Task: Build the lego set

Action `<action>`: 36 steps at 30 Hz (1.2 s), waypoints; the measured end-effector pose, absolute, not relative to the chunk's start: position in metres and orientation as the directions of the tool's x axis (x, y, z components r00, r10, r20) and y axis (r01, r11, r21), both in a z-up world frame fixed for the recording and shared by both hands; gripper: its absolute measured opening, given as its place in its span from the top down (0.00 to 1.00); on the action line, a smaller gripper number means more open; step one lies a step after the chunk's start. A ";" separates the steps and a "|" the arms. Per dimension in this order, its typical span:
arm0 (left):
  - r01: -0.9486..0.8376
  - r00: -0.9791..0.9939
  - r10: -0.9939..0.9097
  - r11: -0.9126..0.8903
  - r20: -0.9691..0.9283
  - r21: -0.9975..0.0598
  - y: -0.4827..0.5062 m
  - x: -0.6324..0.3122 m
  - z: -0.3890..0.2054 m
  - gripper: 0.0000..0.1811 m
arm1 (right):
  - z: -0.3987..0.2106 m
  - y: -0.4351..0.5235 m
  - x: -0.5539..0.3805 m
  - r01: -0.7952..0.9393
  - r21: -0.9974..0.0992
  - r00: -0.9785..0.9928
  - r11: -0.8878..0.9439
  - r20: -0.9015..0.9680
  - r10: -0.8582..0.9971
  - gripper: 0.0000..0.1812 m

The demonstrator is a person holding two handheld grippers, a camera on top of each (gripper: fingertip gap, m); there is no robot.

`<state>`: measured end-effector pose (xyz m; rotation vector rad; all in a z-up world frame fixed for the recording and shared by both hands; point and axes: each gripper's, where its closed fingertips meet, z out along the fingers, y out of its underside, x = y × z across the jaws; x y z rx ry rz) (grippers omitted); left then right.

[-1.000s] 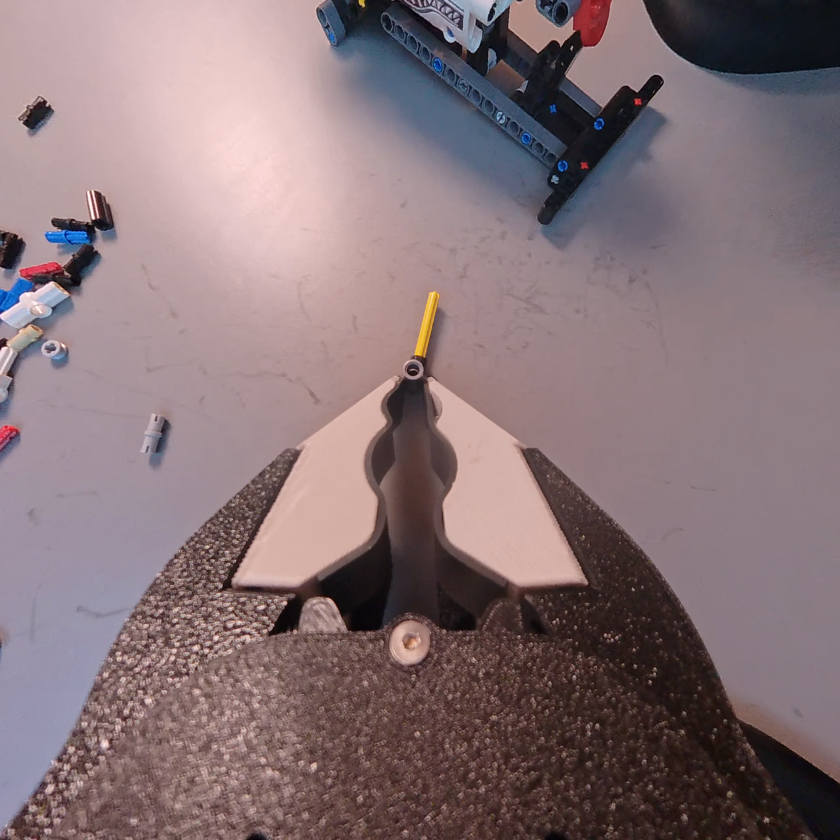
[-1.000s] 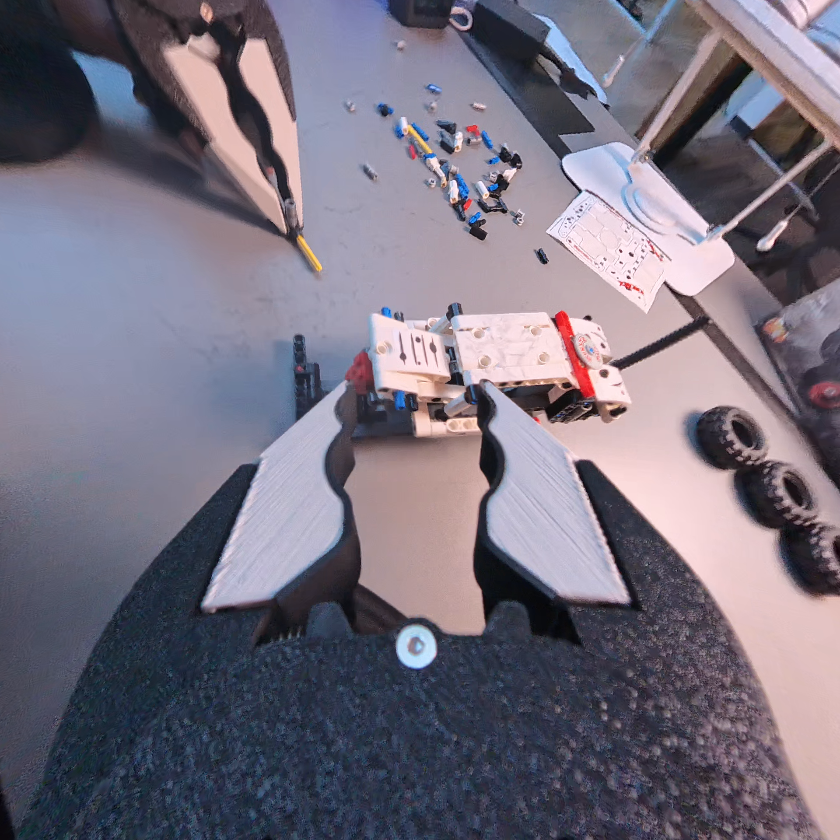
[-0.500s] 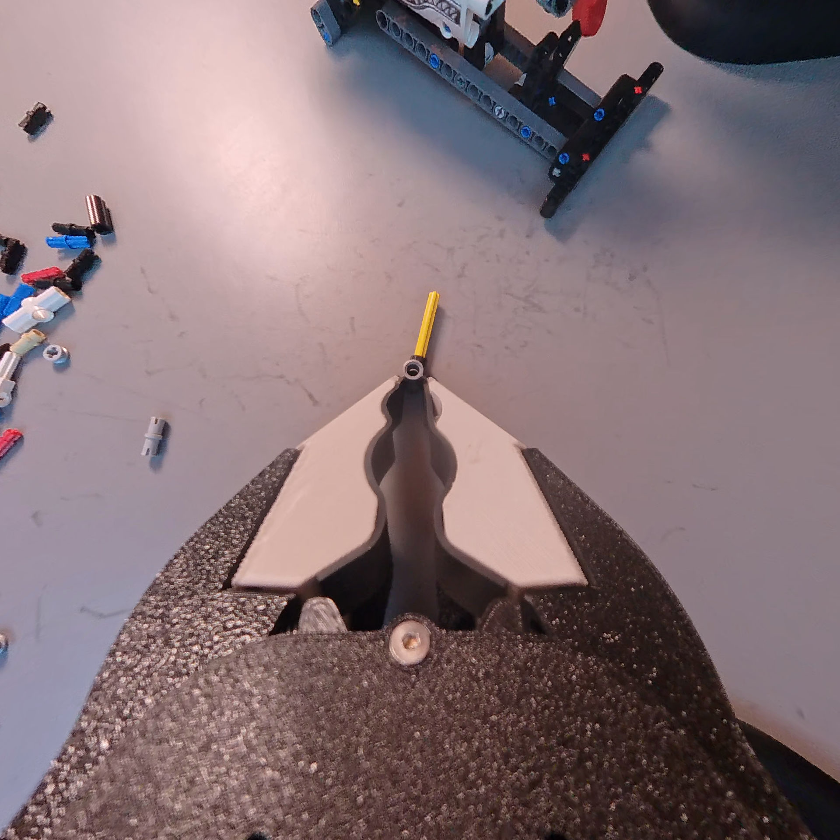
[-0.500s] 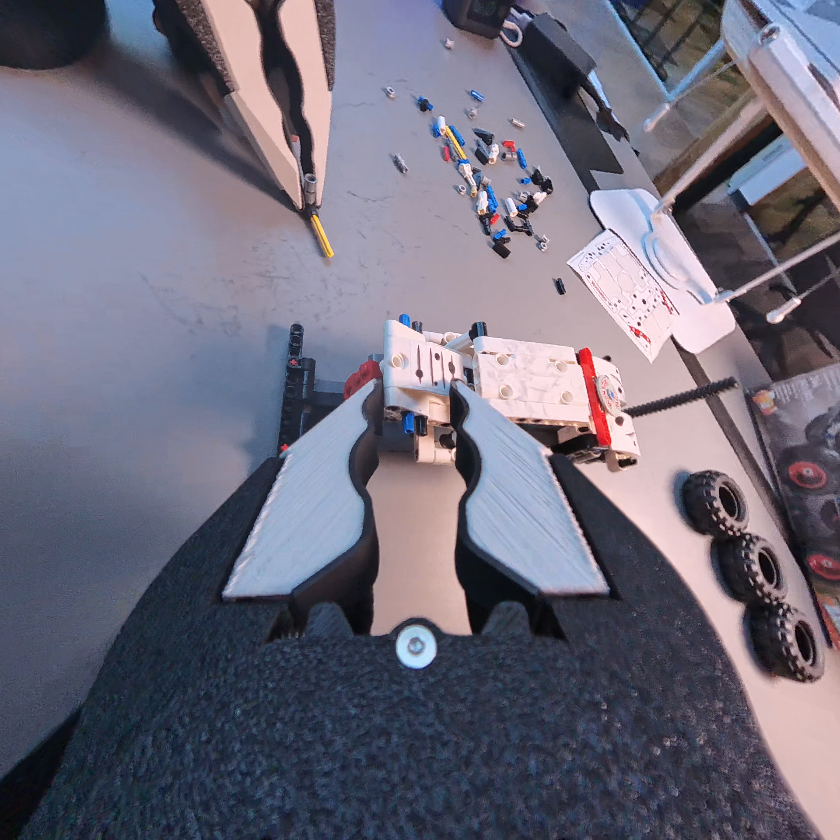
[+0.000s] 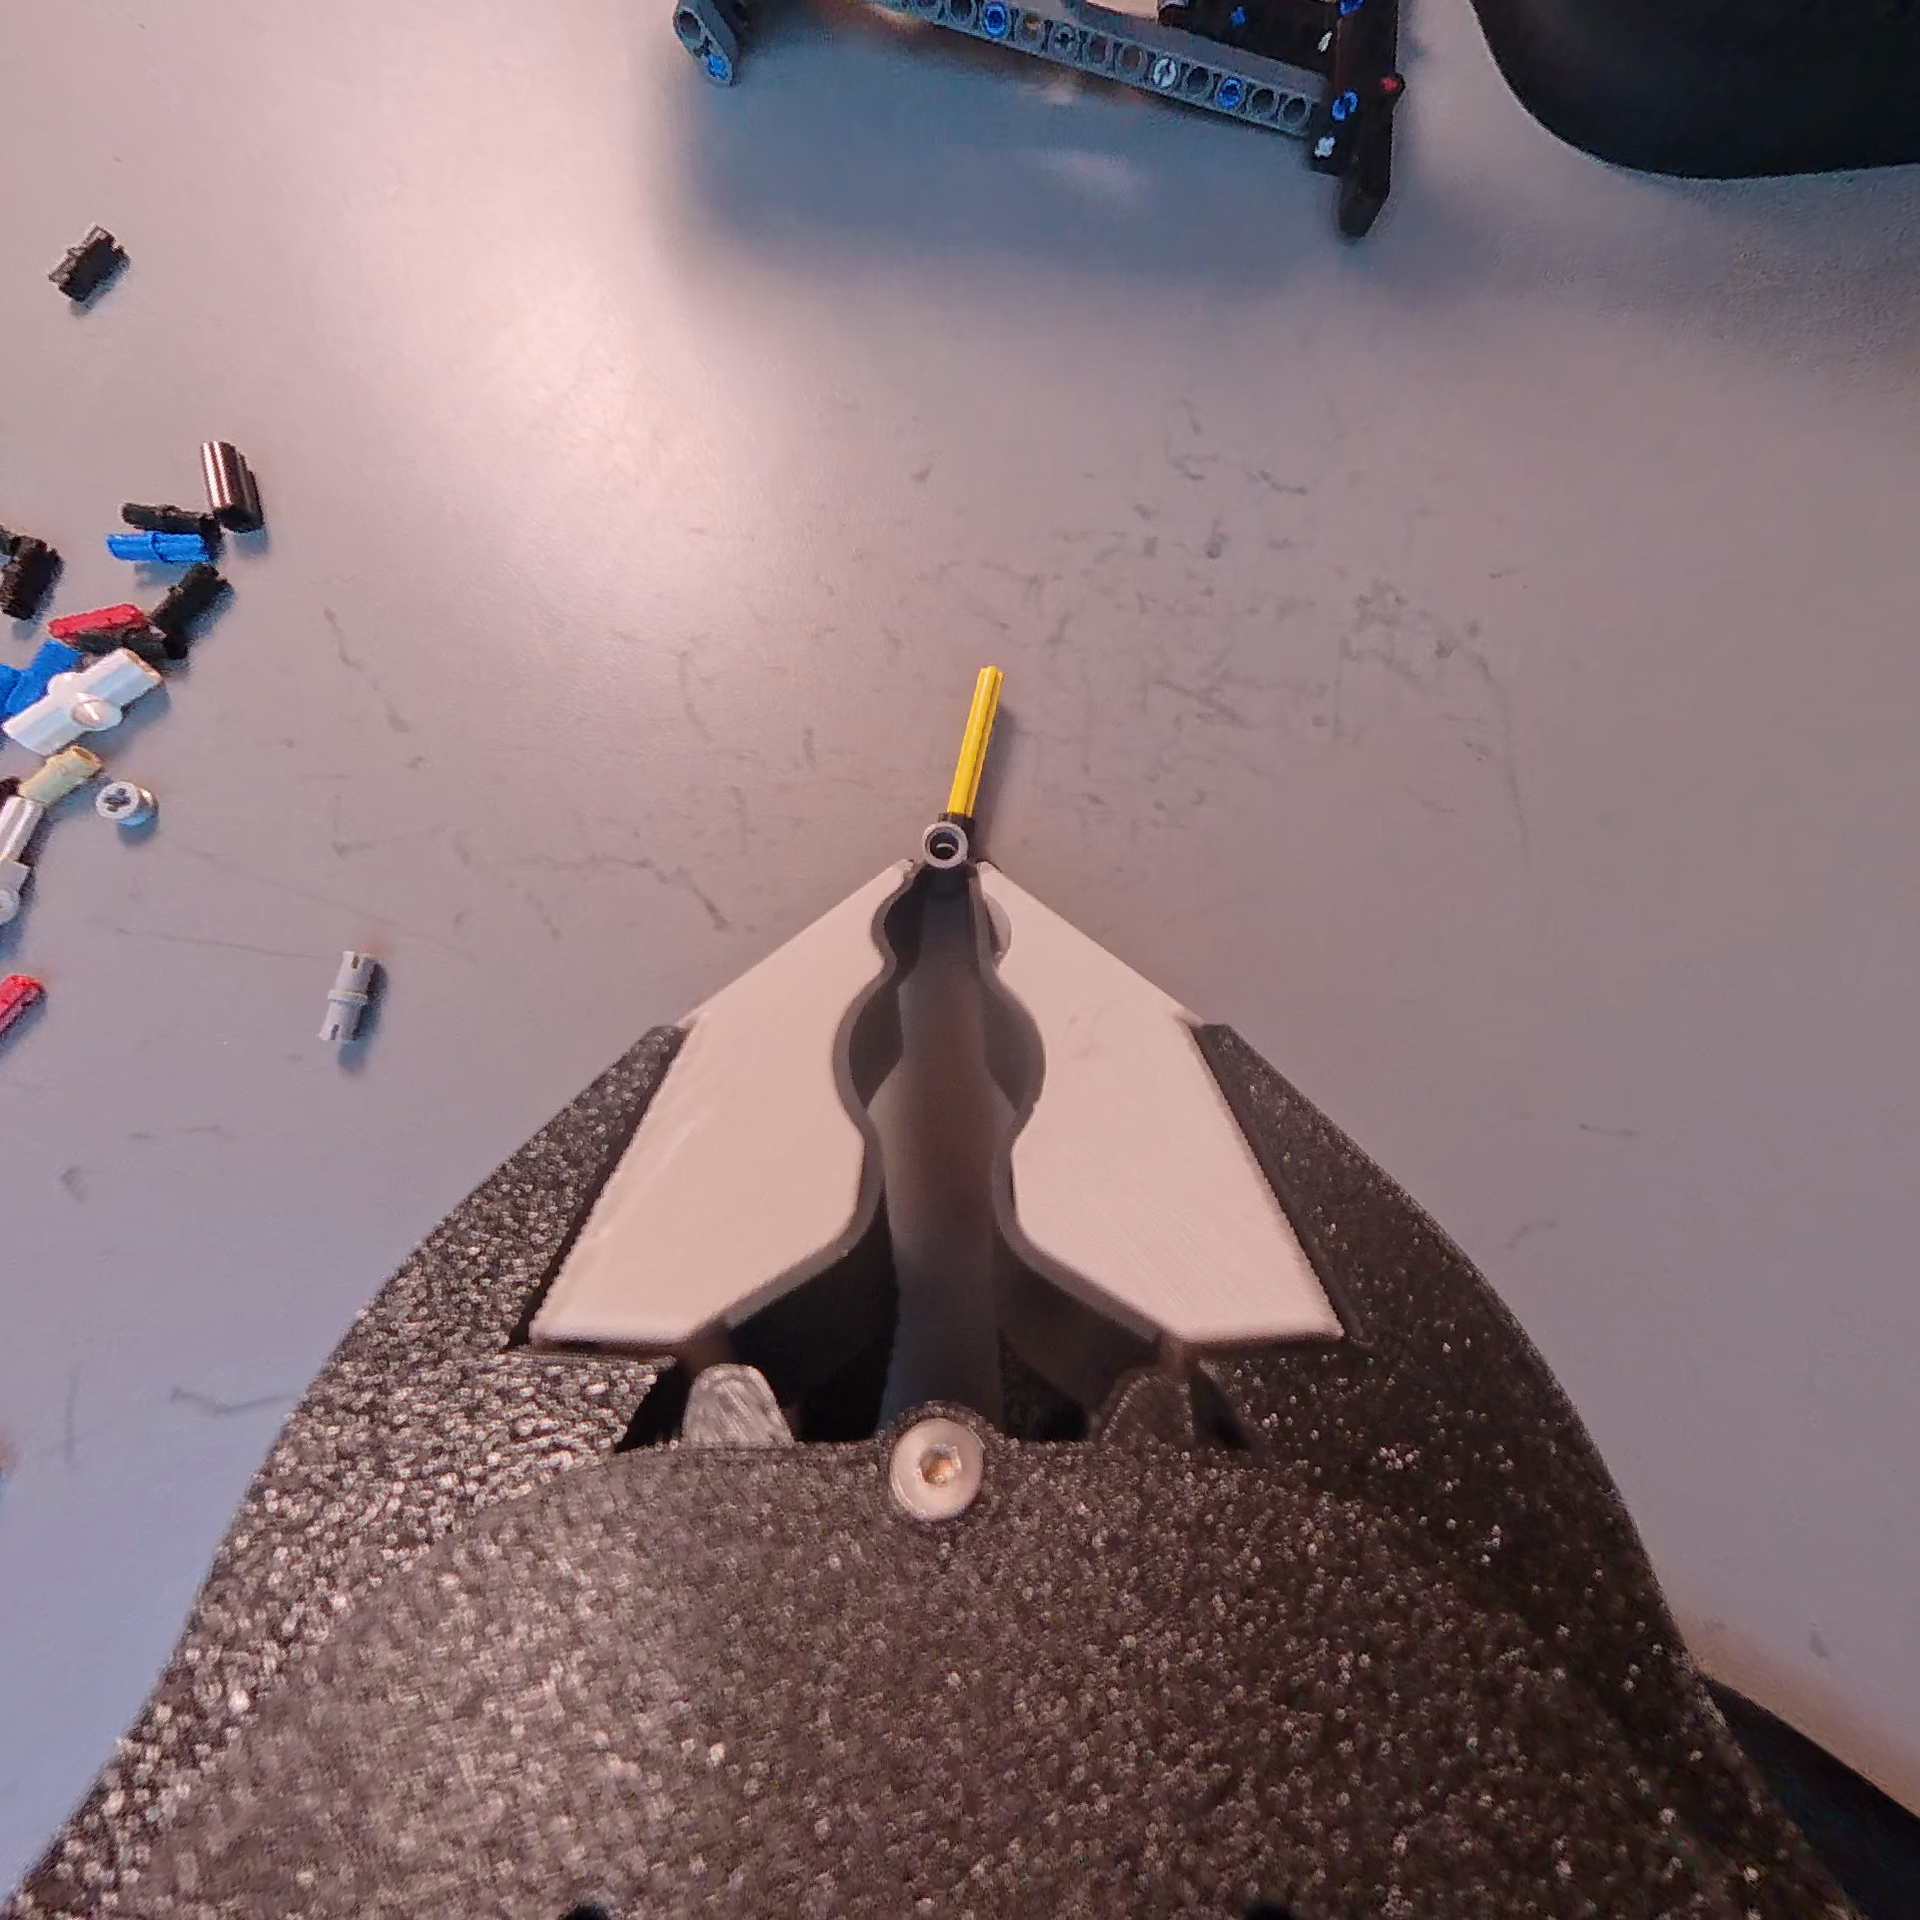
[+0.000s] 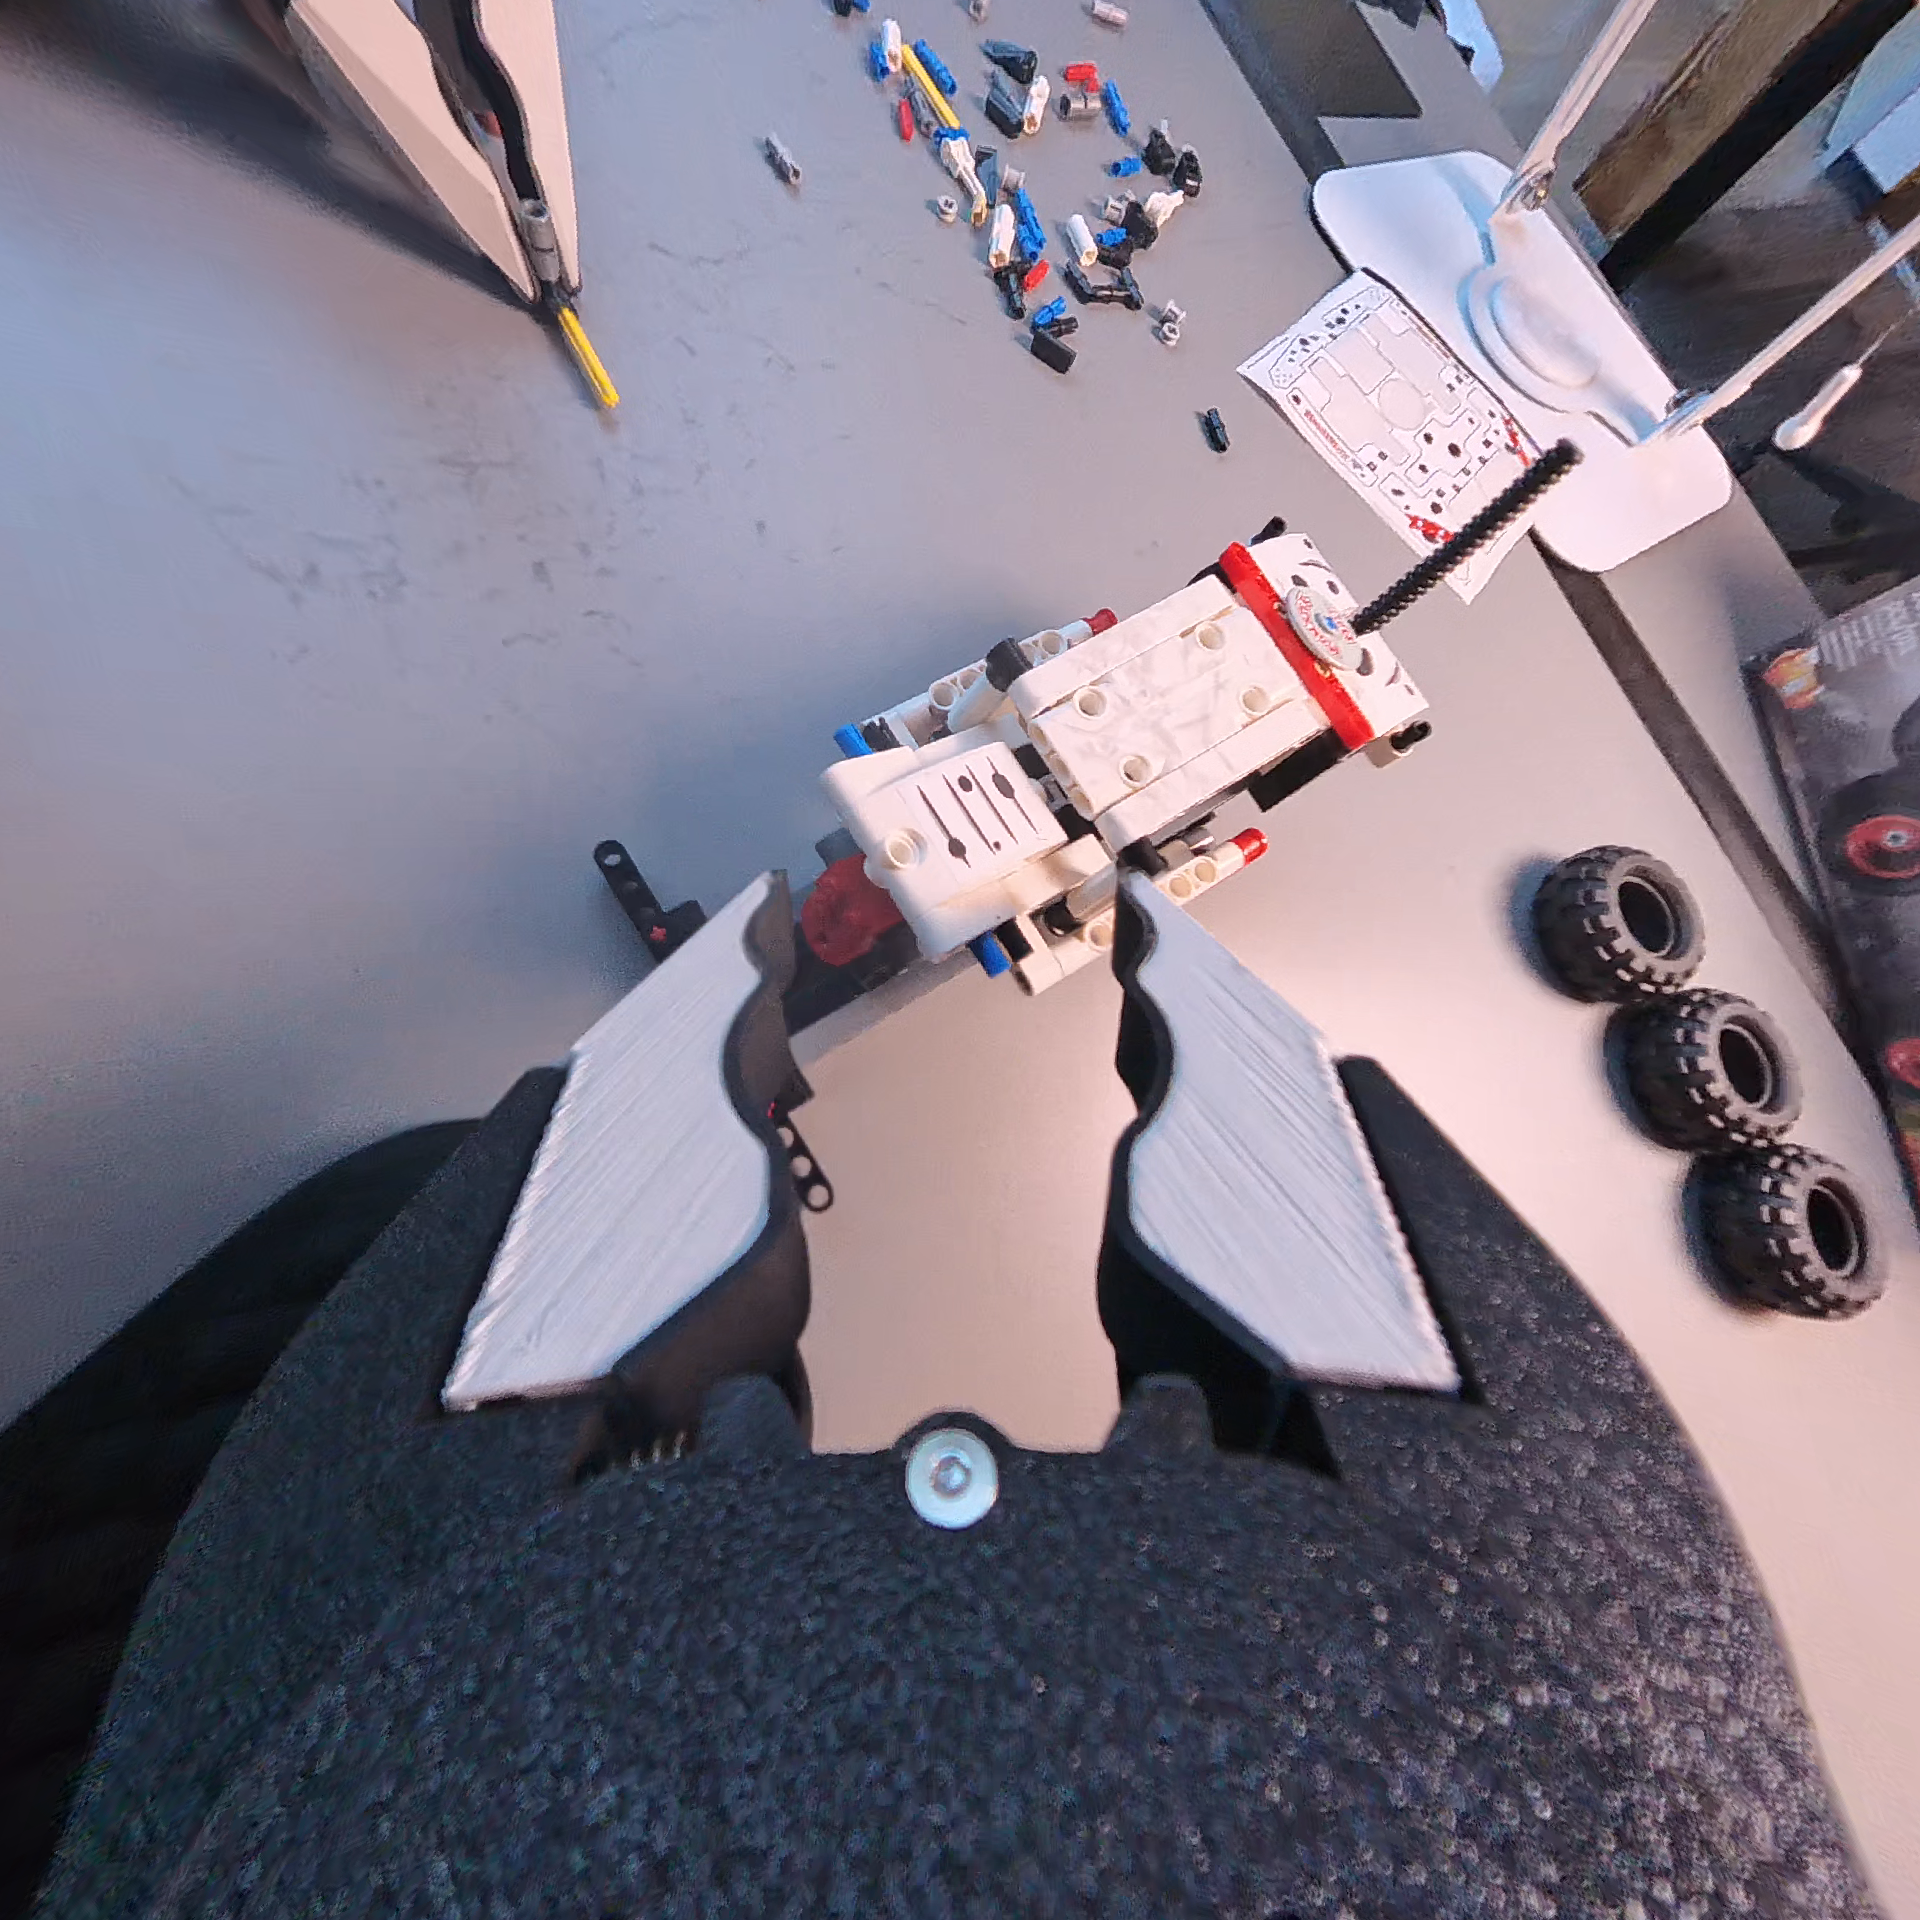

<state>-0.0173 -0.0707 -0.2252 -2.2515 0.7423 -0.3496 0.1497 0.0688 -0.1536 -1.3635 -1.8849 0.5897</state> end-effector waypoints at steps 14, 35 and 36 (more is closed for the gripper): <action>-0.413 0.786 -0.618 -0.541 0.013 -0.732 -0.070 -0.008 -0.219 0.96 | -0.160 0.063 0.140 0.588 -0.760 0.027 0.276 0.360 0.933 0.72; -0.374 0.770 -0.637 -0.509 0.046 -0.775 -0.071 0.005 -0.208 0.96 | -0.161 0.055 0.130 0.529 -0.799 -0.015 0.284 0.326 0.945 0.80; -0.368 0.772 -0.634 -0.508 0.049 -0.778 -0.070 0.005 -0.207 0.96 | -0.161 0.053 0.128 0.524 -0.801 -0.024 0.289 0.326 0.945 0.80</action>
